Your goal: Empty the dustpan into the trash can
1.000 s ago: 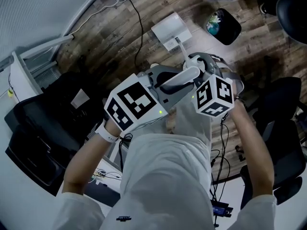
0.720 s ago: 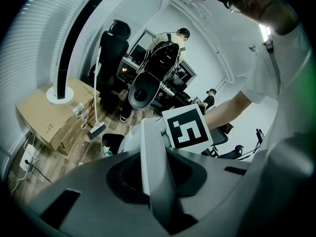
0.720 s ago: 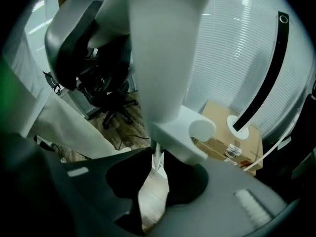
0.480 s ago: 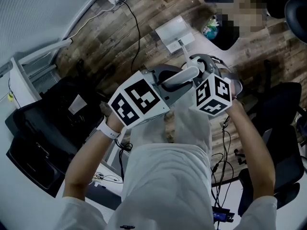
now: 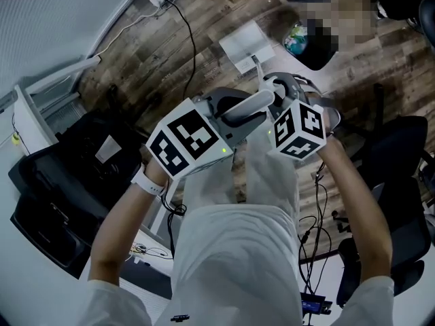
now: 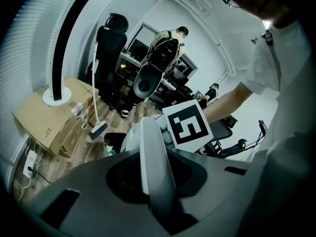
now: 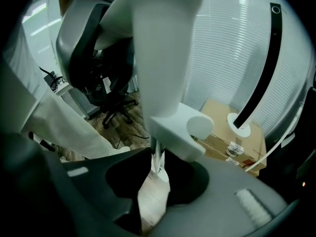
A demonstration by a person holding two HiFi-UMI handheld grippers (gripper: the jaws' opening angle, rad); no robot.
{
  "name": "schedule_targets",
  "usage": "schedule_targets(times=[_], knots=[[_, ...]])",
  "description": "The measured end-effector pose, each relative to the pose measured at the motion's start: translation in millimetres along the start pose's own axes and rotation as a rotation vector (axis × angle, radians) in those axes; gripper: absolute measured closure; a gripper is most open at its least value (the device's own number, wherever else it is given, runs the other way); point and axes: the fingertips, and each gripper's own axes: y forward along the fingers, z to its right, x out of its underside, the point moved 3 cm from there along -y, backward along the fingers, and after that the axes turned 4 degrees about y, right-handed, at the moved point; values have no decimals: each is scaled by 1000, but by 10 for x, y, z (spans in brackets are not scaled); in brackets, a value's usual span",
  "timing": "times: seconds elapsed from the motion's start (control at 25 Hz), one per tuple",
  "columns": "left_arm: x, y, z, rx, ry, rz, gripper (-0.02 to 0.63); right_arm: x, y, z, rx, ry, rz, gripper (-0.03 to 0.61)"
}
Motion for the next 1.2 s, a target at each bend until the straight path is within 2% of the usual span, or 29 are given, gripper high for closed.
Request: schedule_targets(times=[0.16, 0.24, 0.36, 0.64, 0.8, 0.92, 1.2], knots=[[89, 16, 25, -31, 42, -57, 521, -16, -40, -68, -54, 5, 32, 469], [132, 29, 49, -35, 48, -80, 483, -31, -69, -94, -68, 6, 40, 429], [159, 36, 90, -41, 46, -94, 426, -54, -126, -131, -79, 3, 58, 415], [177, -60, 114, -124, 32, -110, 319, -140, -293, -238, -93, -6, 75, 291], [176, -163, 88, -191, 14, -91, 295, -178, -441, -268, -76, 20, 102, 262], [146, -262, 126, -208, -3, -59, 293, -177, -556, -285, -50, 36, 102, 242], [-62, -496, 225, -299, 0, 38, 272, -185, -876, -202, 41, 178, 141, 245]])
